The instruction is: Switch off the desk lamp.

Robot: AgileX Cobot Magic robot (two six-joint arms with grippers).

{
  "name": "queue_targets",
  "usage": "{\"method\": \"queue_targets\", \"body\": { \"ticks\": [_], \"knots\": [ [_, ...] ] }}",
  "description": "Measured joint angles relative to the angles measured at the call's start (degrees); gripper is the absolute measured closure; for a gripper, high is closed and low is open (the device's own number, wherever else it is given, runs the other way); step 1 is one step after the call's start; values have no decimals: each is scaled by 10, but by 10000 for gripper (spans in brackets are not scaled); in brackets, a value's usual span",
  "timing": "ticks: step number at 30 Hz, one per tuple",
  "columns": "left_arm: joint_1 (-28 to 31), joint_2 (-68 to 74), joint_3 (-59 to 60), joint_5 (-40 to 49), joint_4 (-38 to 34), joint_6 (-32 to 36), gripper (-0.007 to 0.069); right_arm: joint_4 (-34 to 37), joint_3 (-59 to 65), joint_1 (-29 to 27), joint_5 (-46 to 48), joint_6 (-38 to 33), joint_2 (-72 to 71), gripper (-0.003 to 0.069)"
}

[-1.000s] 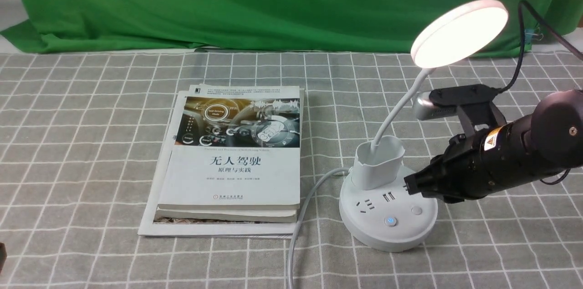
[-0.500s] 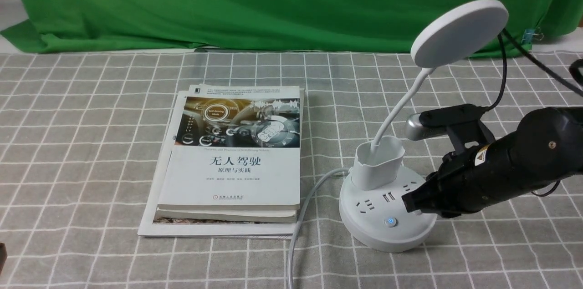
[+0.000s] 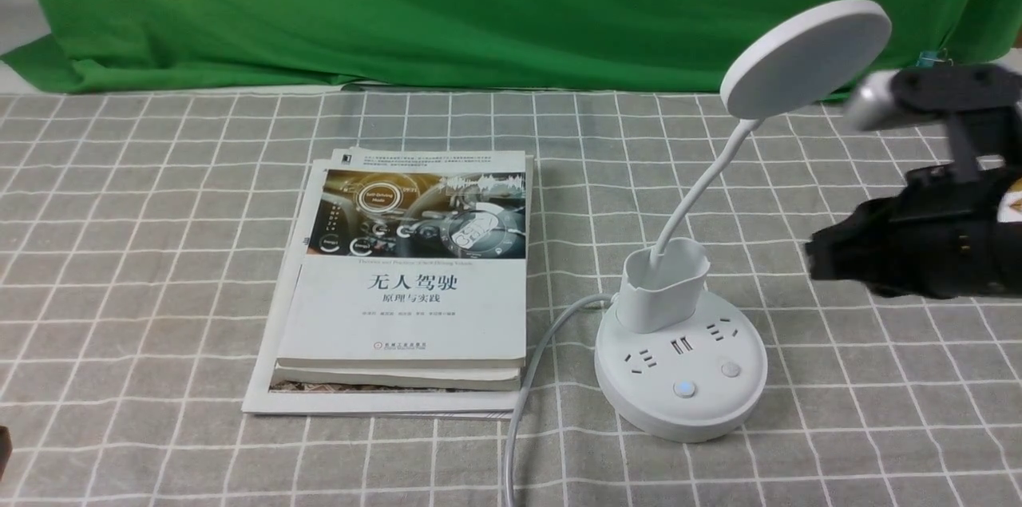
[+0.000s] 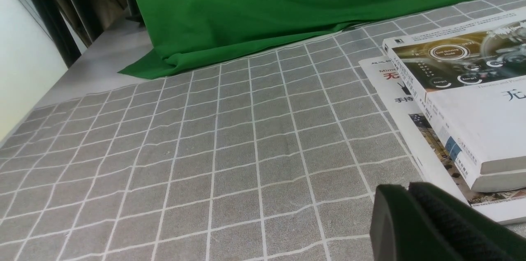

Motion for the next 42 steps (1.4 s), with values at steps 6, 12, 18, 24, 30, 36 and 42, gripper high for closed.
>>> {"method": "queue_targets", "body": {
  "ticks": [6, 12, 18, 24, 30, 36, 42],
  "knots": [
    [0, 0, 0, 0, 0, 0, 606, 1, 145, -13, -138, -128, -209, 625],
    [0, 0, 0, 0, 0, 1, 606, 1, 309, -13, -223, -136, -388, 625],
    [0, 0, 0, 0, 0, 0, 606, 1, 351, -13, -240, -110, -477, 624],
    [0, 0, 0, 0, 0, 0, 606, 1, 351, -13, -237, -97, -493, 622],
    [0, 0, 0, 0, 0, 0, 606, 1, 351, -13, -235, -87, -493, 622],
    [0, 0, 0, 0, 0, 0, 606, 1, 351, -13, -235, -87, -494, 620],
    [0, 0, 0, 0, 0, 0, 606, -20, 354, -71, -223, -87, -548, 620]
  ]
}}
